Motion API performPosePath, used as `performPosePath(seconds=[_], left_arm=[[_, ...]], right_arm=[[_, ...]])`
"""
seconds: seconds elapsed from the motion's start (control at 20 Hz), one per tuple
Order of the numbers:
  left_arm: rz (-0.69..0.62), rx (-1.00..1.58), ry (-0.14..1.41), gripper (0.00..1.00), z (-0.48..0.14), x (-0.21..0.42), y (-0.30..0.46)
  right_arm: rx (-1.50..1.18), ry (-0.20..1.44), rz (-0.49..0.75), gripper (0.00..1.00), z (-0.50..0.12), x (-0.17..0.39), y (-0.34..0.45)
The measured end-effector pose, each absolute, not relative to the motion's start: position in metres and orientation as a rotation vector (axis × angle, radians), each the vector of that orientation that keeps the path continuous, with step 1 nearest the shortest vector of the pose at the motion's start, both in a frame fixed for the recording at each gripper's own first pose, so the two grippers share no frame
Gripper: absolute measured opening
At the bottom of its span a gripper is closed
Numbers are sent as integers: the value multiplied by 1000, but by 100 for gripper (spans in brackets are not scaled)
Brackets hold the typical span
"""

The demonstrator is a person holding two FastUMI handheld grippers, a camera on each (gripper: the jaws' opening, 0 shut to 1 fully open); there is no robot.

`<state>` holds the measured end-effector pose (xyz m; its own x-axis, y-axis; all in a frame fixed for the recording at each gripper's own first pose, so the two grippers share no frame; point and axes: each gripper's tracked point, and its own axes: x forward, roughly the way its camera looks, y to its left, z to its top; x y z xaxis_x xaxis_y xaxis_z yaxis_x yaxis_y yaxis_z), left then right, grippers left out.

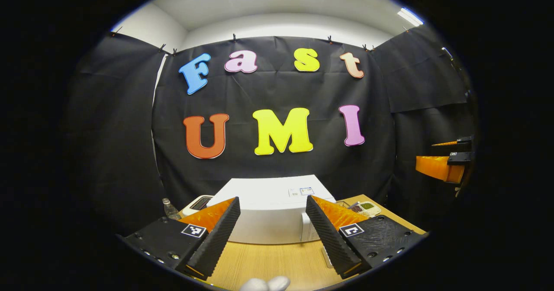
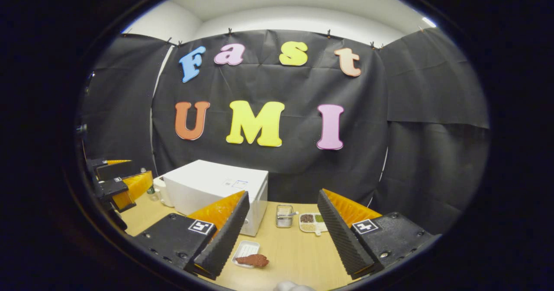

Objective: Open the microwave oven with the left hand, put the food in, and close the microwave oven.

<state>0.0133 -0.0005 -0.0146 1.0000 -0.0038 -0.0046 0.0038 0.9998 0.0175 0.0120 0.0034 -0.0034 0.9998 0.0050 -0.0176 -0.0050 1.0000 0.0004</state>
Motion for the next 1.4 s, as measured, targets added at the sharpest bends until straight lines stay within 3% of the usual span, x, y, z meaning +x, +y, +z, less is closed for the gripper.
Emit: performPosePath(seconds=[0.2, 0.25, 0.3, 0.55, 0.6, 0.85, 0.9, 1.0, 1.05, 1.1, 1.2, 1.25, 1.3, 1.35, 1.4], left_arm=[[-7, 22, 8, 96, -21, 17, -2], [-8, 21, 13, 96, -26, 19, -3], [-7, 21, 16, 96, -27, 21, -4], [-7, 13, 25, 96, -30, 24, -8], [-4, 16, 22, 96, -28, 25, -7], [-2, 35, 9, 96, -25, 23, -5], [-6, 35, 11, 96, -25, 23, -7], [-3, 38, 13, 96, -26, 23, -6], [-7, 41, 15, 96, -26, 23, -8], [-5, 43, 18, 96, -27, 23, -7], [-9, 40, 17, 96, -29, 27, -9], [-10, 37, 20, 96, -32, 28, -9], [-12, 31, 23, 96, -37, 30, -11], [-17, 26, 24, 96, -40, 34, -14], [-16, 23, 21, 96, -45, 39, -15]], right_arm=[[2, 22, 2, 100, -7, 13, 2], [5, 26, 2, 92, -9, 14, 2], [7, 26, 0, 100, -7, 13, 1], [-5, 10, -17, 100, -1, 12, -7], [-4, 8, -19, 92, -1, 13, -8], [17, 13, -22, 92, -5, 13, -9], [21, 13, -22, 100, -6, 13, -8], [26, 10, -24, 100, -6, 13, -9], [26, 15, -23, 92, -10, 14, -8], [26, 16, -26, 100, -11, 14, -9], [33, 22, -26, 100, -13, 14, -9], [34, 22, -26, 92, -13, 15, -10], [33, 20, -27, 100, -12, 16, -10], [28, 21, -27, 100, -13, 16, -11], [24, 25, -25, 92, -12, 16, -11]])
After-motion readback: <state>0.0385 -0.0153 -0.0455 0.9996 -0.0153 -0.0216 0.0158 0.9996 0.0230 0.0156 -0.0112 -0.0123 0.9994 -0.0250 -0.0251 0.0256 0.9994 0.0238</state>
